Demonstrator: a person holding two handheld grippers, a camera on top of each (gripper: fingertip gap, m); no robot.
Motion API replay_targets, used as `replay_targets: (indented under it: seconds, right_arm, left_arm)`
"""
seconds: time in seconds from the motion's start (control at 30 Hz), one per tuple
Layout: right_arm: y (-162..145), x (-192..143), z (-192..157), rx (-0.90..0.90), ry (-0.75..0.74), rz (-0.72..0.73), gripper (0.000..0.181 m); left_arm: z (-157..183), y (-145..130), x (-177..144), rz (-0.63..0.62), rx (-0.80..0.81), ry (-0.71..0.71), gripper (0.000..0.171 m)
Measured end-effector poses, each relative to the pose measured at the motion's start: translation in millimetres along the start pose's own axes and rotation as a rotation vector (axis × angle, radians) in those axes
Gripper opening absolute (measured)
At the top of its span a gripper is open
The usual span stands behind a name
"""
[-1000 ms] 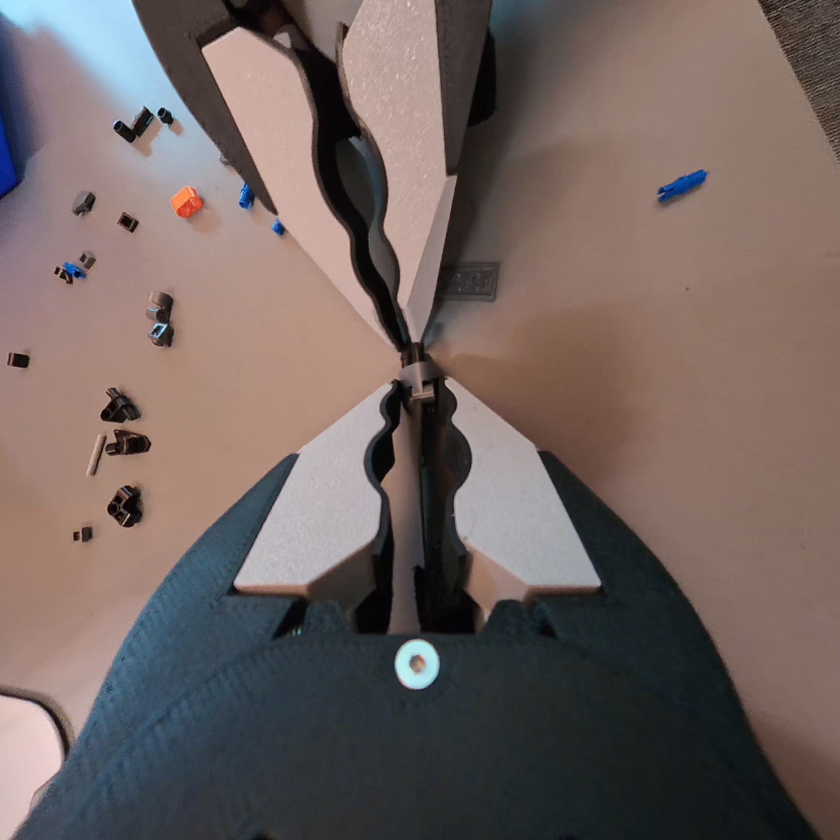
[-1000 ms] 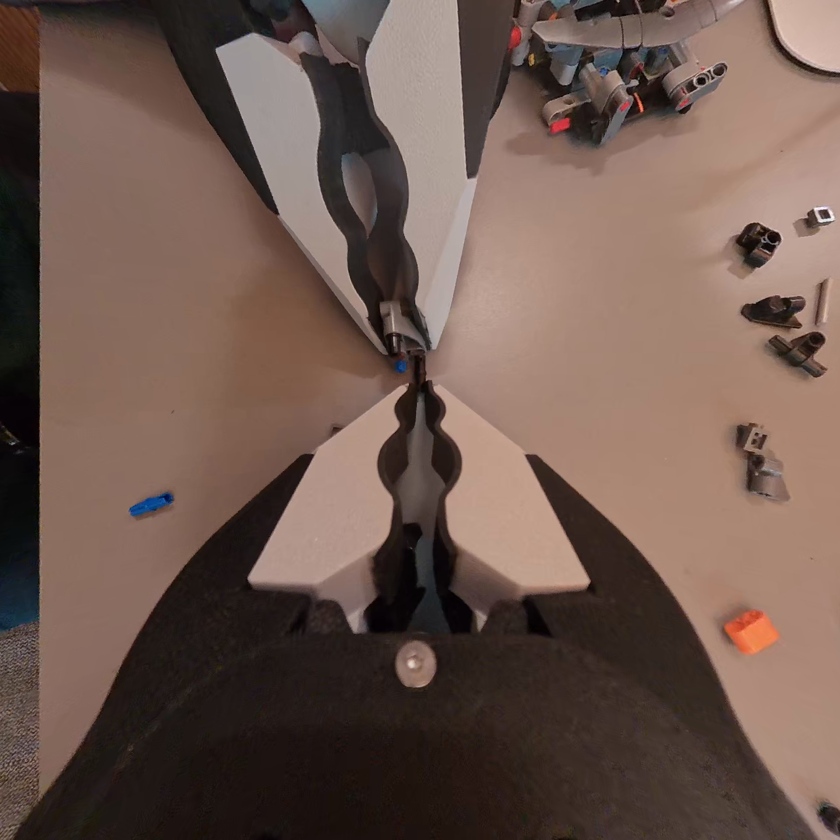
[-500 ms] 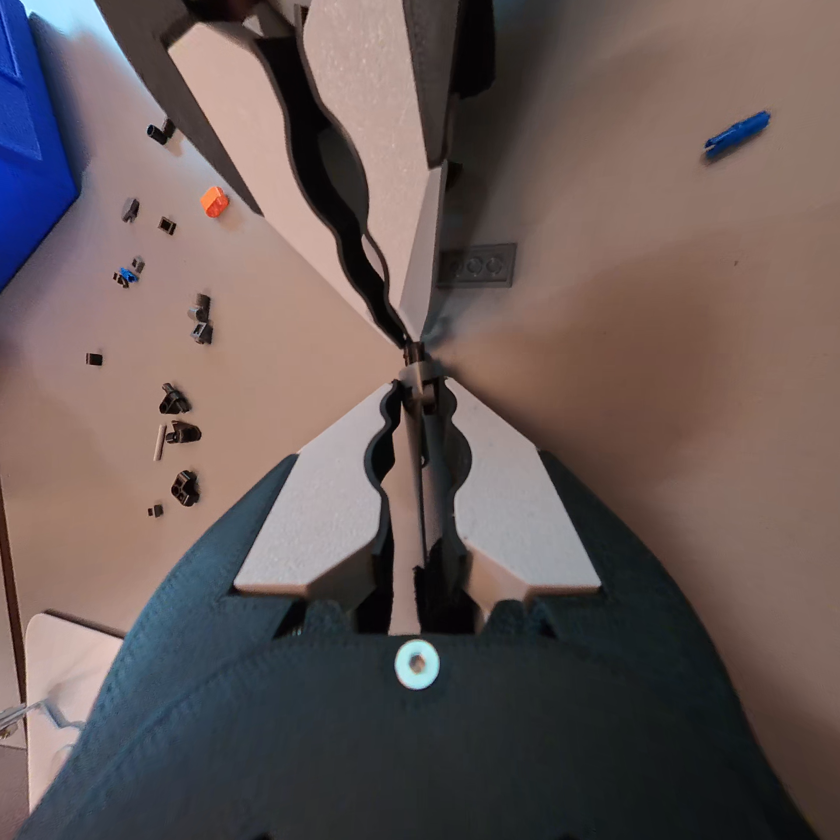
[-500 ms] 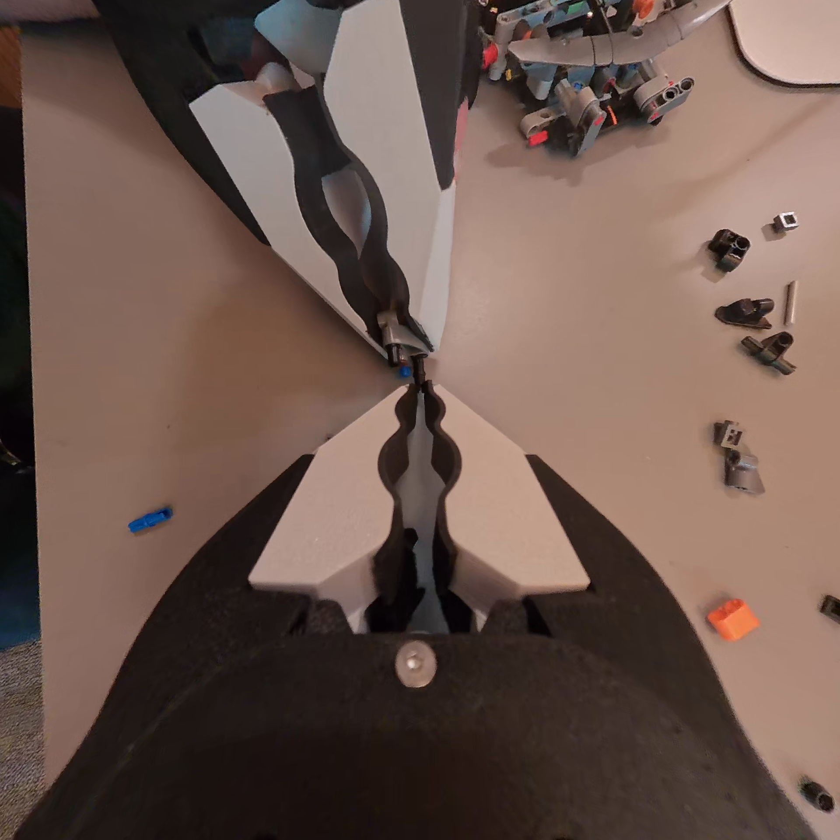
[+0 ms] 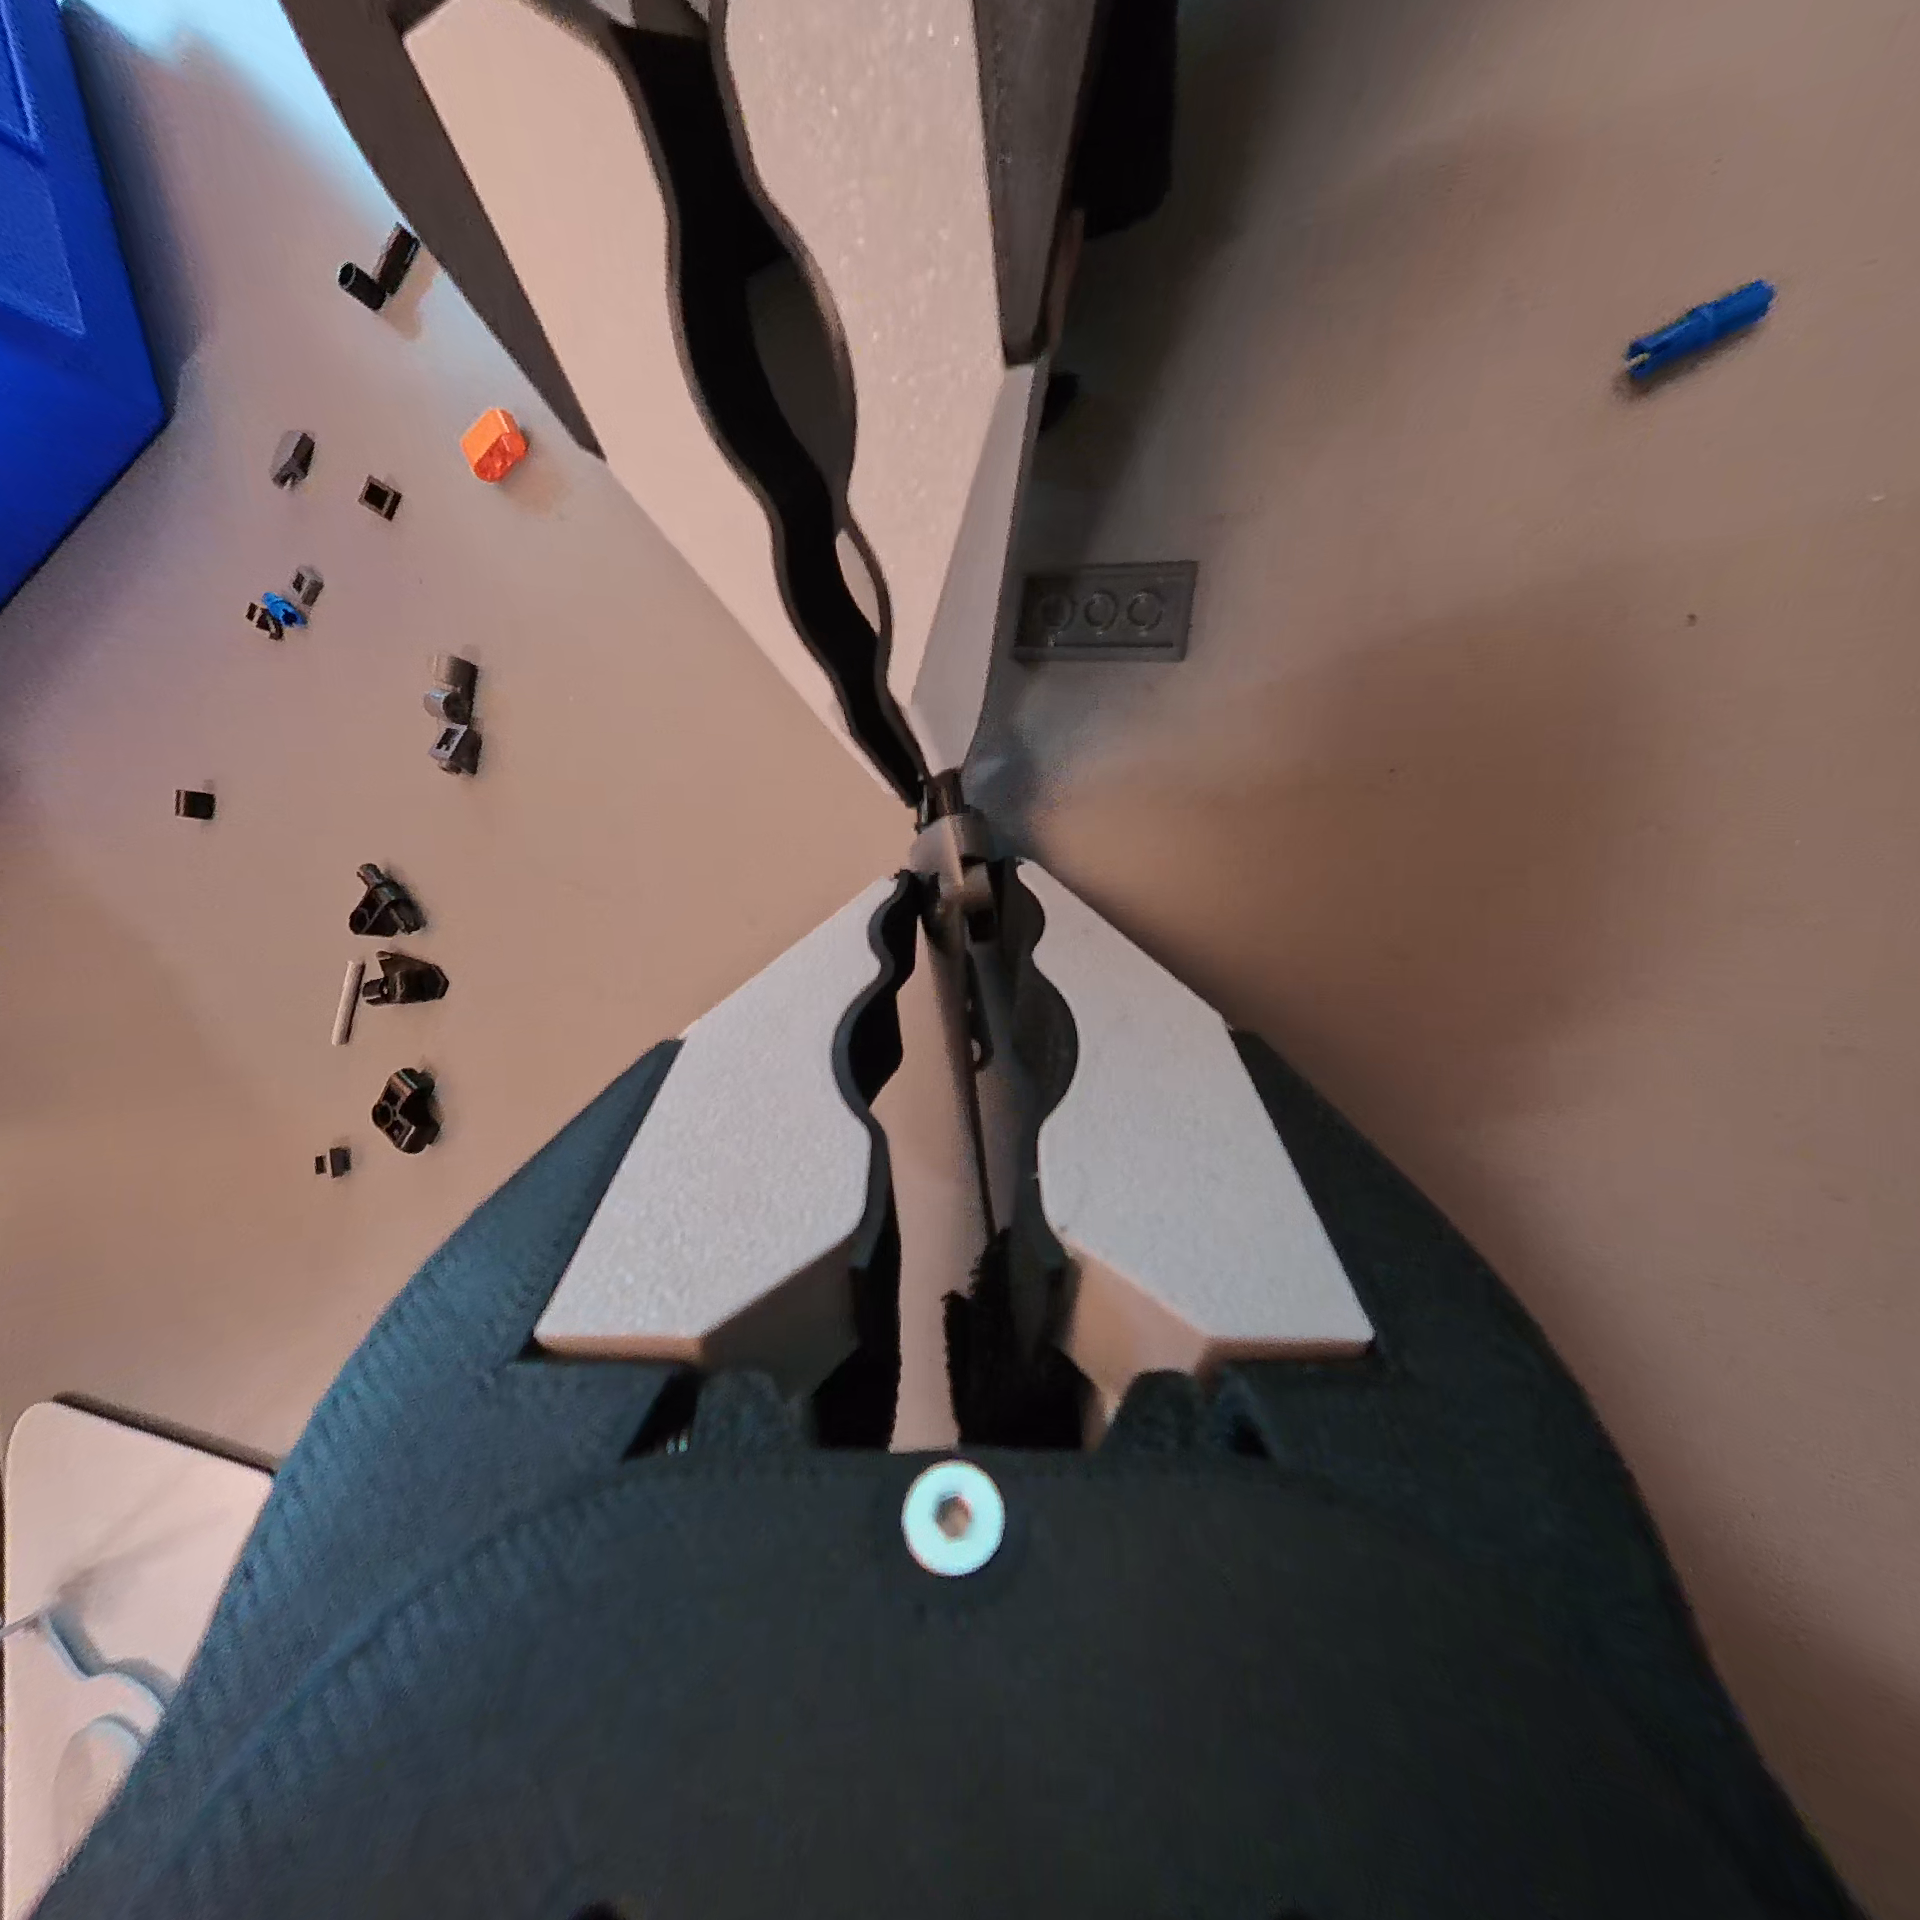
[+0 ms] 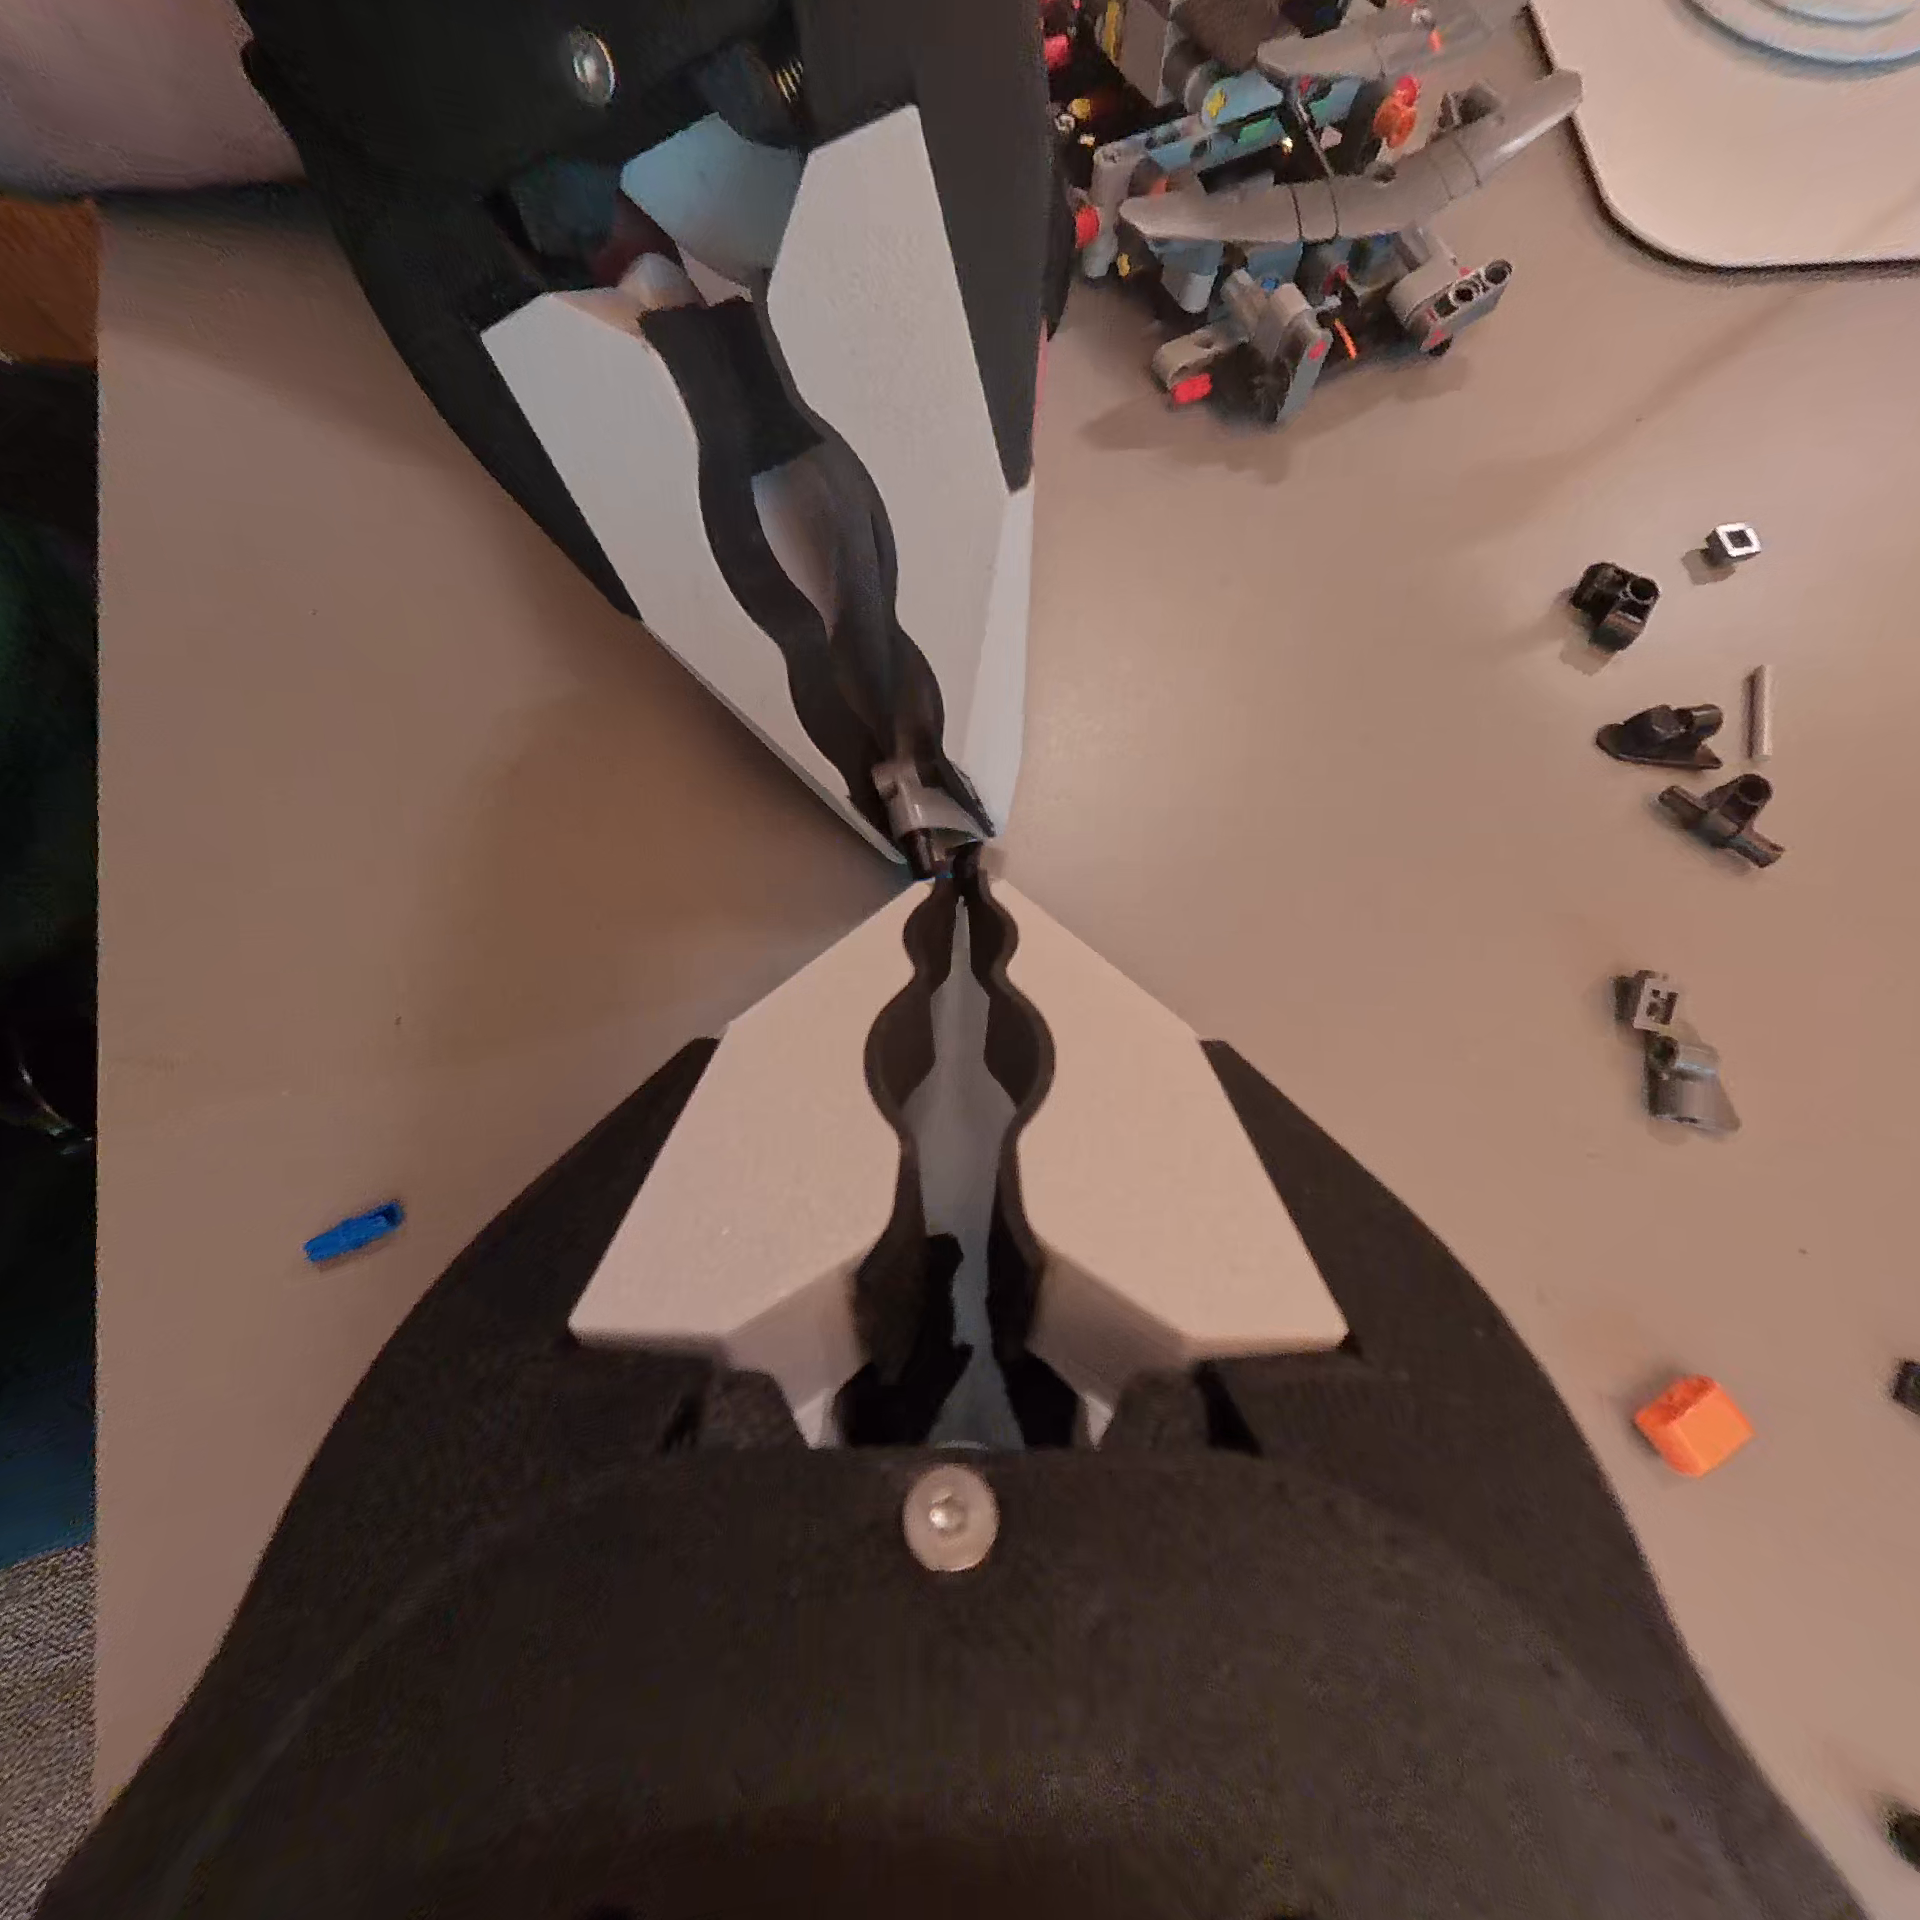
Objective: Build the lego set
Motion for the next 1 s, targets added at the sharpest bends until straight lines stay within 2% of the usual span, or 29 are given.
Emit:
replay_targets:
  seconds: [0.37,1.0]
  right_arm:
    - [-6.5,3.4,1.5,0.026,0.016,-0.013,0.0]
    - [-10.4,6.6,1.6,-0.01,0.09,-0.046,0.0]
  left_arm:
    - [-0.2,-0.5,0.1,0.021,-0.019,-0.01,0.013]
    - [2.8,-2.5,1.0,0.164,-0.15,-0.127,0.014]
Point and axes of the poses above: each gripper's, where its closed fingertips meet, x out along the fingers, y out of its top, z = x × y across the jaws, the point moved 2 cm from there along -x, back along the fingers, and after that the axes turned 4 degrees about z, right-handed, at the moved point
